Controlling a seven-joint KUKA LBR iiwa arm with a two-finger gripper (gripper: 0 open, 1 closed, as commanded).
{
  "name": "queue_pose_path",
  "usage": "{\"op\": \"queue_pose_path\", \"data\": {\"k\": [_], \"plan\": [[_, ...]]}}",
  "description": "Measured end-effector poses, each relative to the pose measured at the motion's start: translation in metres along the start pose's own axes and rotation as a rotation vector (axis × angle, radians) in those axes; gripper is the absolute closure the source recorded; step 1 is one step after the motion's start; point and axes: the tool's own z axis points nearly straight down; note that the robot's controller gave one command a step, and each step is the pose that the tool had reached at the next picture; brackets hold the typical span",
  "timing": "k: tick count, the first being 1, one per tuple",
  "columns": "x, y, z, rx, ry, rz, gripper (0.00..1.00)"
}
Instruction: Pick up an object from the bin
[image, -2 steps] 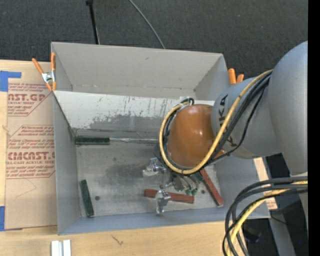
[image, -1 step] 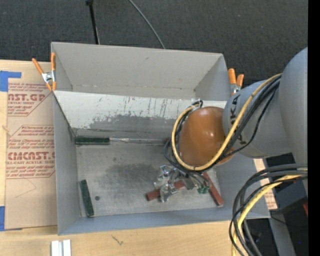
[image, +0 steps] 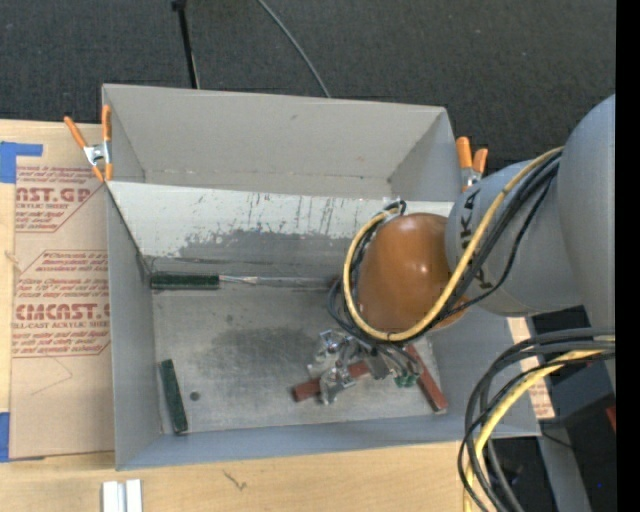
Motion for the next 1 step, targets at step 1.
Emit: {"op": "queue_pose_path", "data": {"k": [1], "plan": [[-0.0152, -0.0095, -0.1463, 0.004, 0.002, 0.028, 1.0]]}}
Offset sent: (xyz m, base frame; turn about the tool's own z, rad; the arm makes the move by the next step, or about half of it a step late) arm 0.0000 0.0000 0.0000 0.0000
